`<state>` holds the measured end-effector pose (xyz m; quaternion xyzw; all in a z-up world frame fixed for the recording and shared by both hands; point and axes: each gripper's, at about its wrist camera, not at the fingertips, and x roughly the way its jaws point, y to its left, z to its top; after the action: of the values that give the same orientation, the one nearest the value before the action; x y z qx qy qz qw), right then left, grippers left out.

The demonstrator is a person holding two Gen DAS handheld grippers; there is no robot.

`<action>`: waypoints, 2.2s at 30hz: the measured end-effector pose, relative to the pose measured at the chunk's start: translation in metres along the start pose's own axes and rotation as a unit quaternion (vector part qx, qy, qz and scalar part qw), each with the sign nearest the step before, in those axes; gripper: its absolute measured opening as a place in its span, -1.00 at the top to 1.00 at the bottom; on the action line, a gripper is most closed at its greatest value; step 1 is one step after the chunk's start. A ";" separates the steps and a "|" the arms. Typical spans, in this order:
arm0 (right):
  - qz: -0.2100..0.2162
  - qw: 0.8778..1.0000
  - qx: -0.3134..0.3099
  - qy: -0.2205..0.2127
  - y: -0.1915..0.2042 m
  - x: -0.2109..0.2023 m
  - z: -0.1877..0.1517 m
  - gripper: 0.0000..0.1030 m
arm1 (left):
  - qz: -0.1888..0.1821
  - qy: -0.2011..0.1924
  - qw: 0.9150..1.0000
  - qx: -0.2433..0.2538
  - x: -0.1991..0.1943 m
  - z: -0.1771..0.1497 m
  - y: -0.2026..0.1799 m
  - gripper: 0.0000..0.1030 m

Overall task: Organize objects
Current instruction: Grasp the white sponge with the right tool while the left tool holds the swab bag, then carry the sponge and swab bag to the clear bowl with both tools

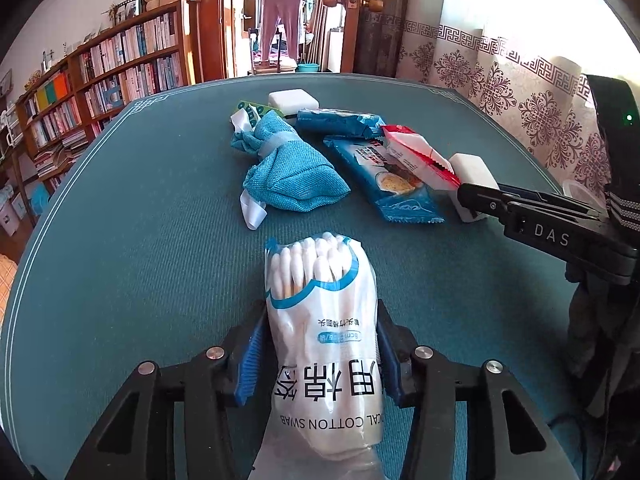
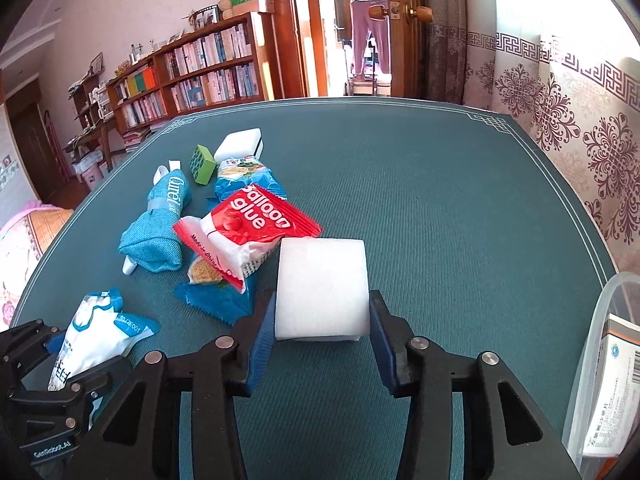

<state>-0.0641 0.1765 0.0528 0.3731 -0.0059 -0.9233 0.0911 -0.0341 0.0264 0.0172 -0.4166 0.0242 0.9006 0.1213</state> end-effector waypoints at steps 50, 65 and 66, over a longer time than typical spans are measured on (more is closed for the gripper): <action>-0.207 0.965 0.153 -0.060 -0.213 -0.146 -0.075 0.11 | -0.081 -0.019 0.991 0.108 -0.027 0.023 -0.143 0.00; -0.201 0.965 0.161 -0.047 -0.228 -0.145 -0.093 0.05 | -0.113 -0.032 0.984 0.135 -0.028 0.033 -0.190 0.00; -0.200 0.965 0.161 -0.047 -0.227 -0.147 -0.094 0.05 | -0.115 -0.033 0.983 0.138 -0.029 0.034 -0.193 0.00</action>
<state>0.0671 0.4304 0.0680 0.3322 -0.0837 -0.9263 -0.1569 0.0048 0.2130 0.0720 -0.3655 0.0957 0.8821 0.2813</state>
